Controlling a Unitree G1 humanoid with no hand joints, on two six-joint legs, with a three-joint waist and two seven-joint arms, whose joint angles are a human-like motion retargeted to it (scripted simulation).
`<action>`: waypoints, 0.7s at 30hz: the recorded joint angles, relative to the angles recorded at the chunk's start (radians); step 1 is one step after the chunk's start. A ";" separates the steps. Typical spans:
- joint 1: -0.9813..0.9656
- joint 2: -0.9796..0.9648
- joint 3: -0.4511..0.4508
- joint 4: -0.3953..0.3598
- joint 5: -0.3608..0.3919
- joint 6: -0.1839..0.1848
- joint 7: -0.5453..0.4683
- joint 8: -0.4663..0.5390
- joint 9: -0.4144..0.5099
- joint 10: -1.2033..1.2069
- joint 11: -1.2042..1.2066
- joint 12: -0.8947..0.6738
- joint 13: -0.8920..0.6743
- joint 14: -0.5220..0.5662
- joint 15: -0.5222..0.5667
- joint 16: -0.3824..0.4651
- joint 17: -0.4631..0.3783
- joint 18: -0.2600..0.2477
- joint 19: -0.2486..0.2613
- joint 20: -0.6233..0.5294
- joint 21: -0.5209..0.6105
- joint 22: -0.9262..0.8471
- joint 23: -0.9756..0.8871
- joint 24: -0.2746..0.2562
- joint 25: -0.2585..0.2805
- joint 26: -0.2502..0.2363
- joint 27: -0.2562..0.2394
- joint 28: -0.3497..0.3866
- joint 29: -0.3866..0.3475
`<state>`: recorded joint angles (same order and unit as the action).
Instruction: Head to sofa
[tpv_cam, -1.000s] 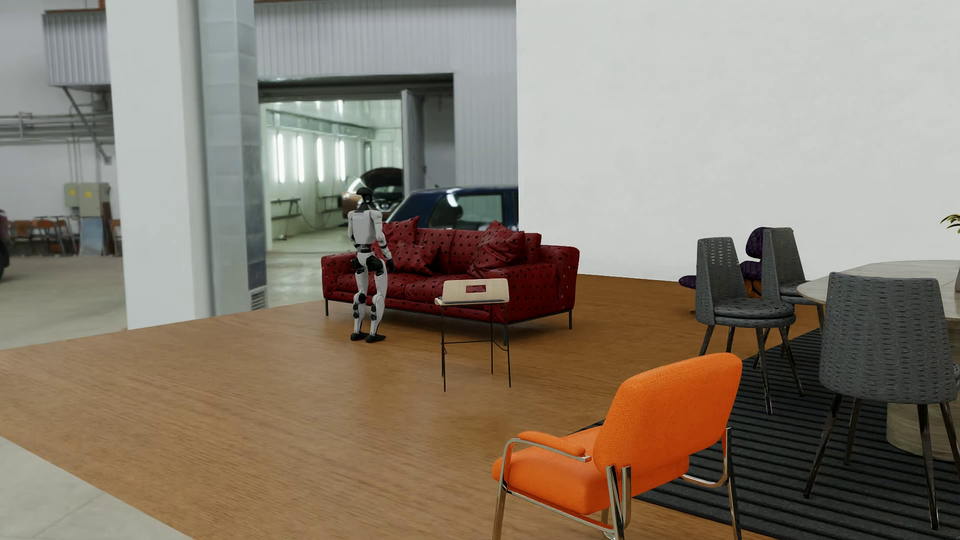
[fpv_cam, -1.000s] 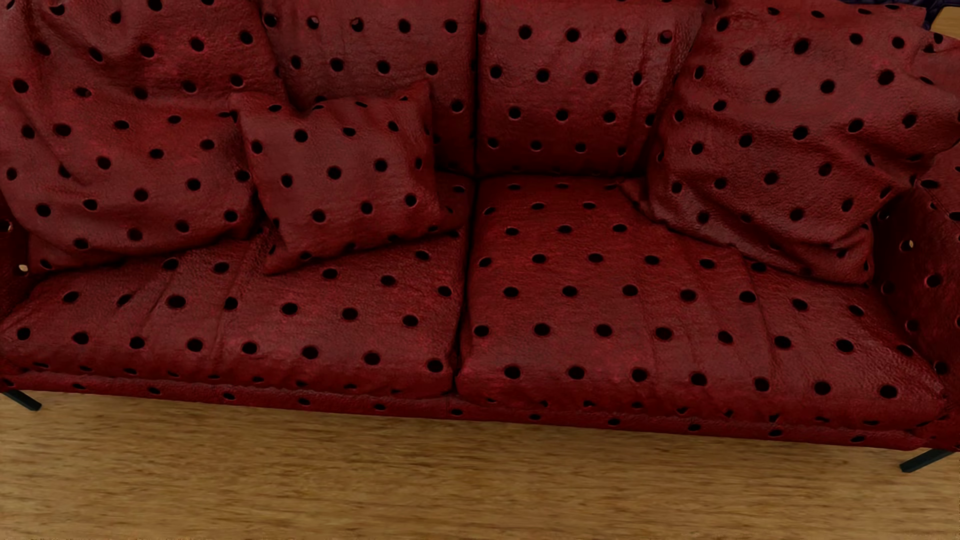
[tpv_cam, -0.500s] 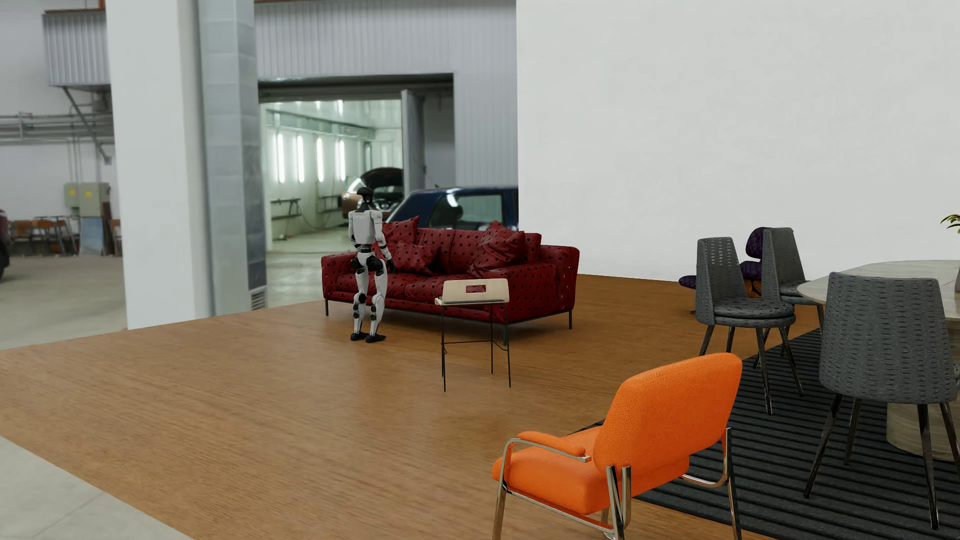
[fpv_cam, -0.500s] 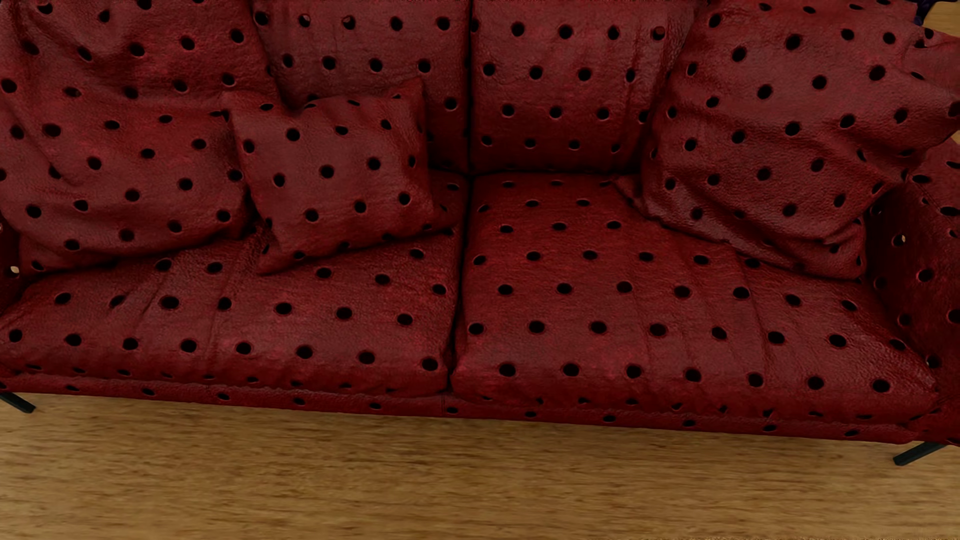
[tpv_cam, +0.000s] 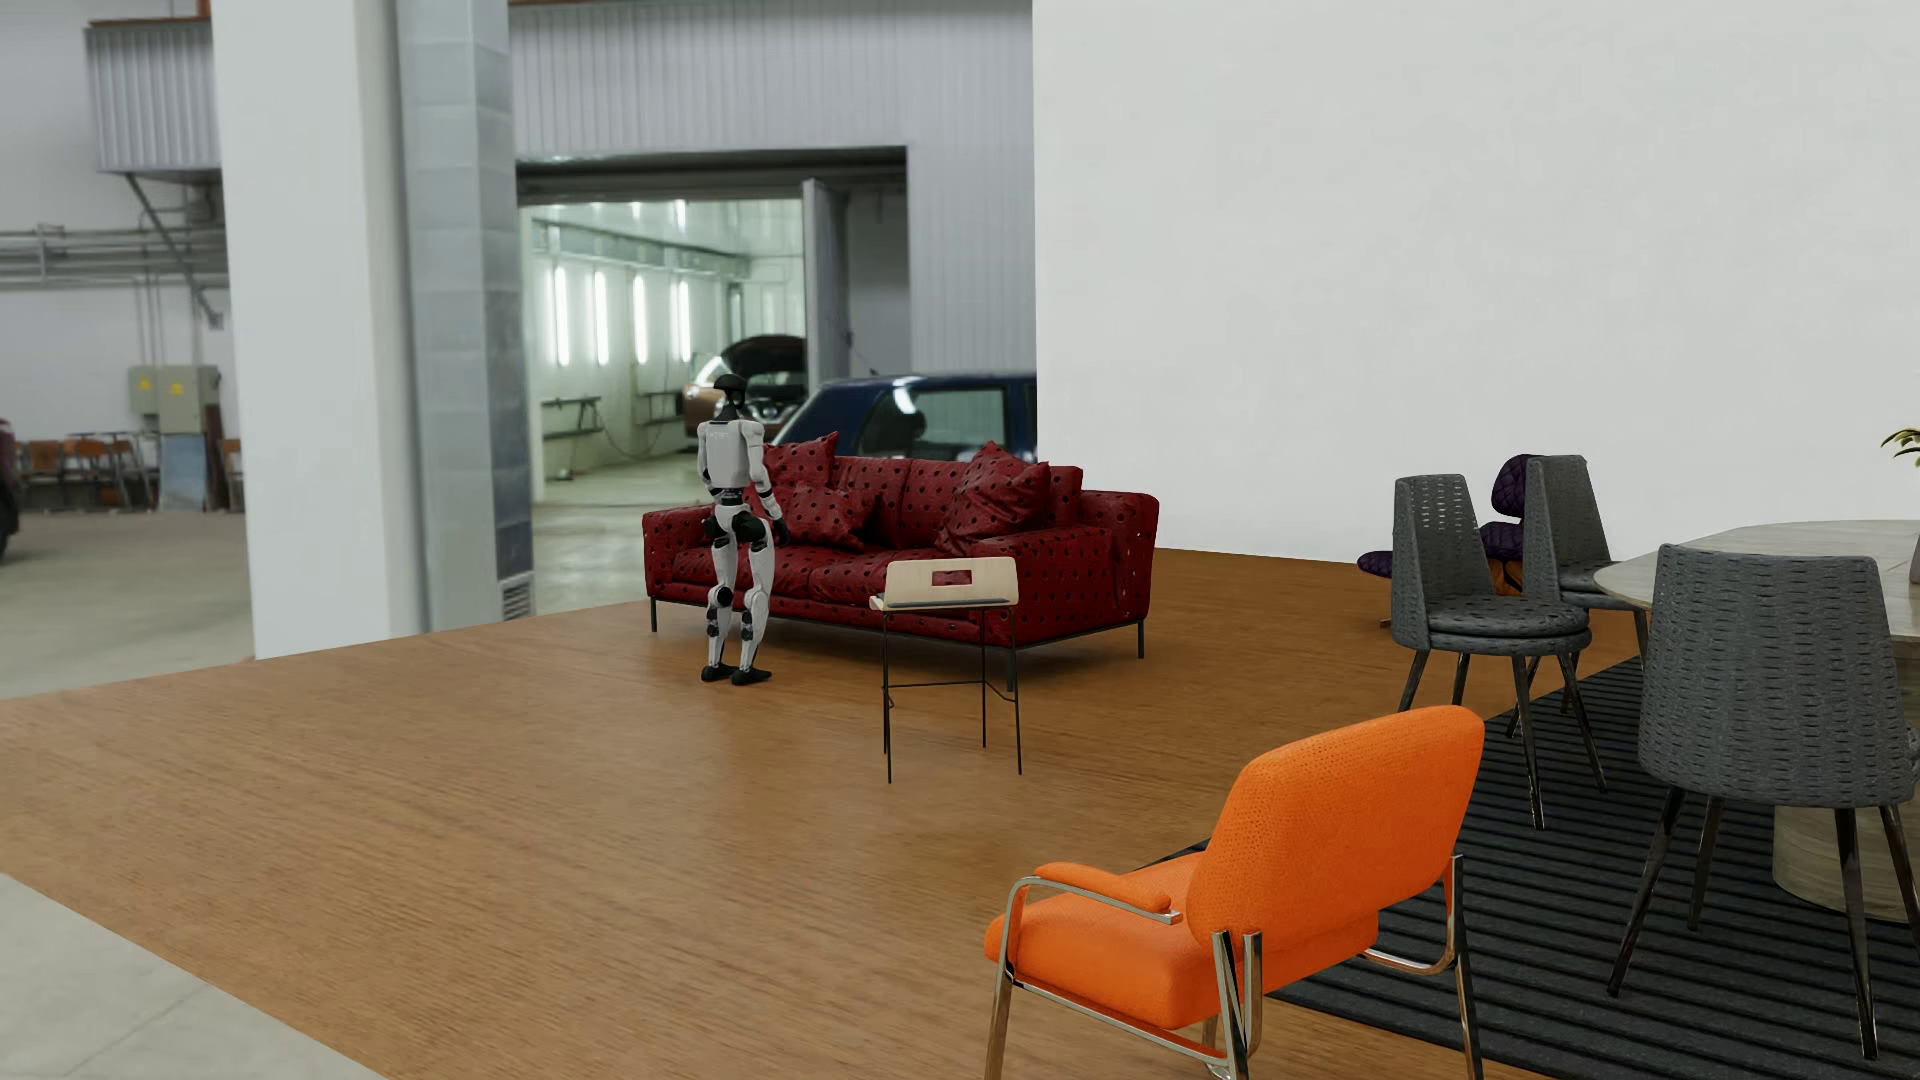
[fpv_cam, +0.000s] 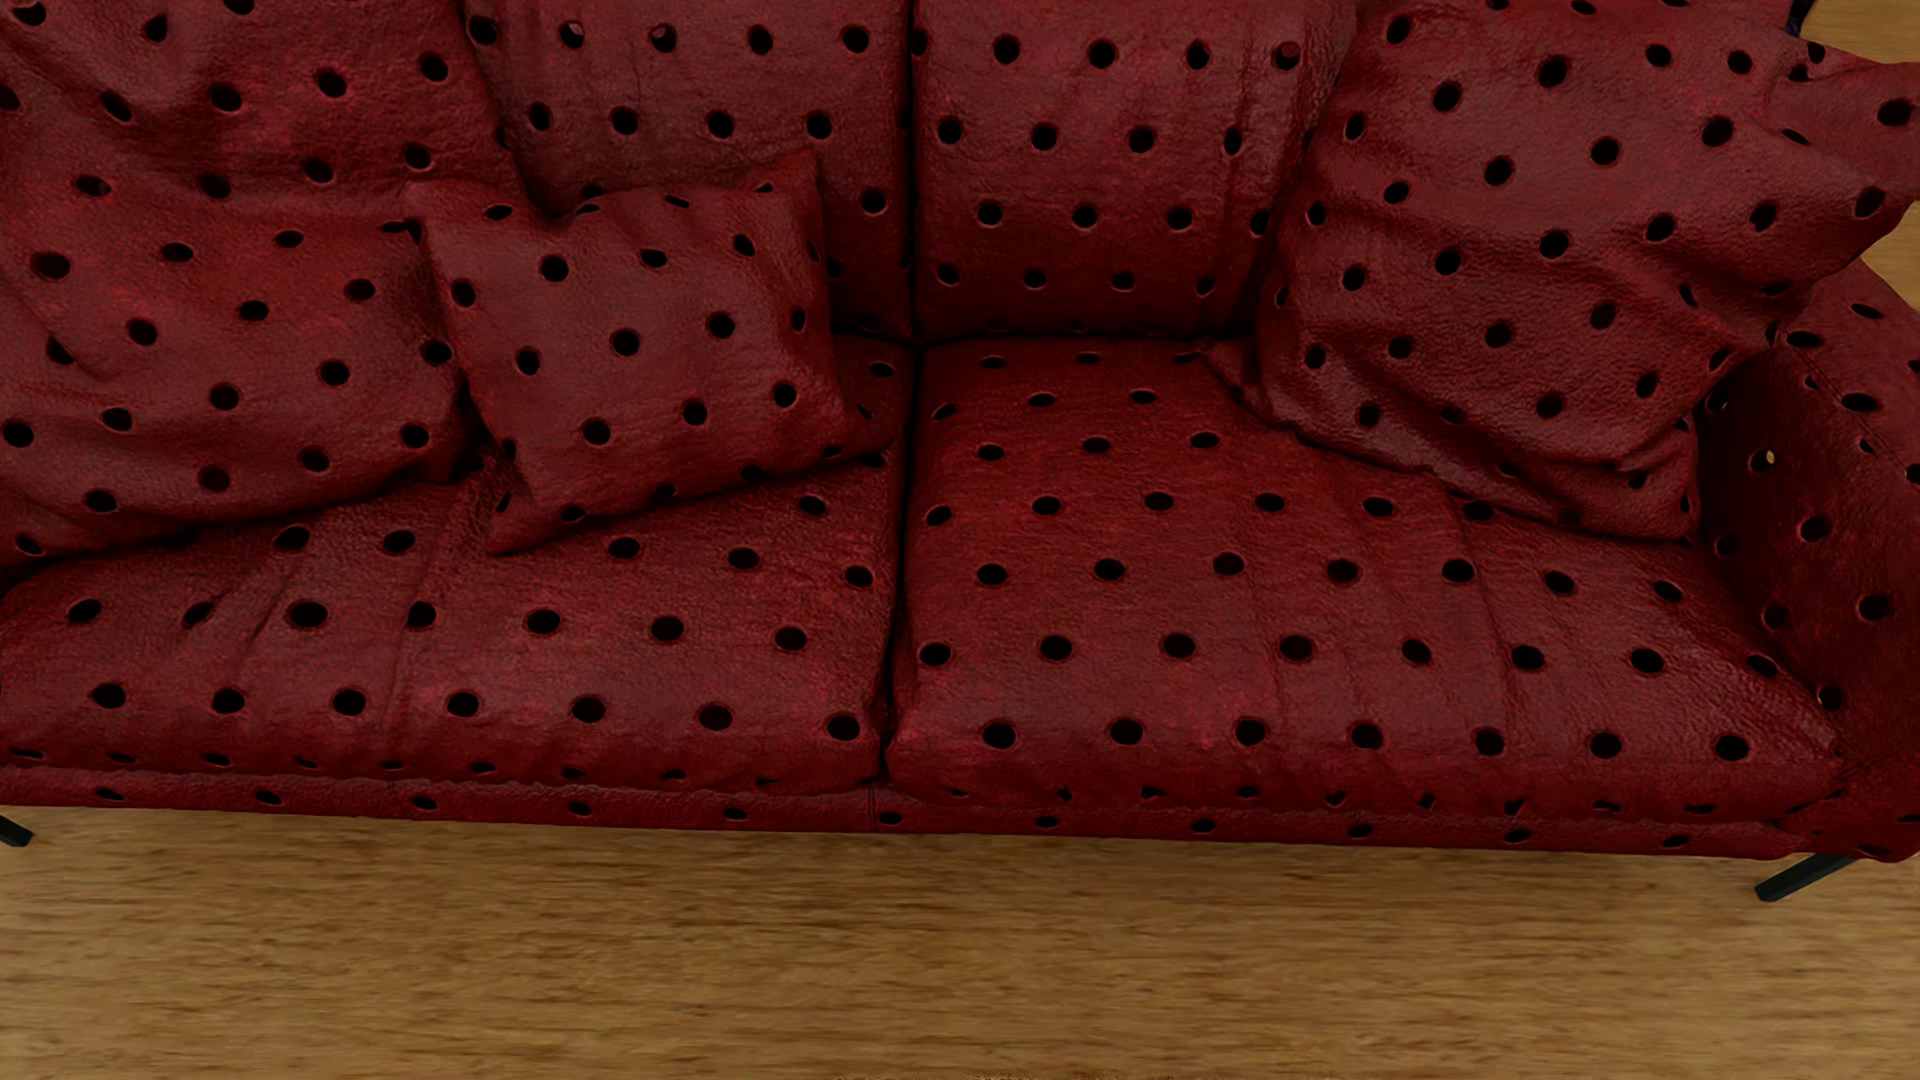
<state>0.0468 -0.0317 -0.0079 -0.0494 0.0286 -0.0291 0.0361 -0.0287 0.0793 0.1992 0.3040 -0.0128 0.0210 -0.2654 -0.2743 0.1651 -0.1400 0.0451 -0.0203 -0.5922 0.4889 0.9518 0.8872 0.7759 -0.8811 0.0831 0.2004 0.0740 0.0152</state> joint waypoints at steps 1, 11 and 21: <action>0.000 -0.001 0.000 0.001 0.001 0.000 0.003 0.002 0.000 0.000 0.001 0.000 0.001 0.000 0.001 0.002 -0.001 0.000 0.000 -0.001 0.000 0.000 0.001 0.000 0.001 -0.001 0.000 0.000 0.000; 0.002 -0.003 0.000 0.007 0.008 -0.001 0.019 0.017 0.001 -0.005 -0.003 -0.011 -0.001 -0.002 0.009 0.007 0.008 0.003 0.003 0.010 0.007 0.008 -0.015 -0.009 0.015 0.002 0.028 0.005 -0.005; 0.005 -0.008 -0.008 0.008 0.010 0.000 0.036 0.032 0.002 -0.002 0.009 0.001 0.002 -0.009 0.008 -0.012 0.015 0.009 0.009 0.012 -0.040 0.000 -0.014 -0.008 0.013 0.010 0.017 -0.001 -0.015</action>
<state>0.0520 -0.0402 -0.0158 -0.0415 0.0390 -0.0290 0.0723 0.0037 0.0810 0.1972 0.3128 -0.0113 0.0226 -0.2740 -0.2668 0.1532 -0.1253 0.0540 -0.0109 -0.5800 0.4493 0.9517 0.8731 0.7676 -0.8676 0.0931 0.2176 0.0732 0.0000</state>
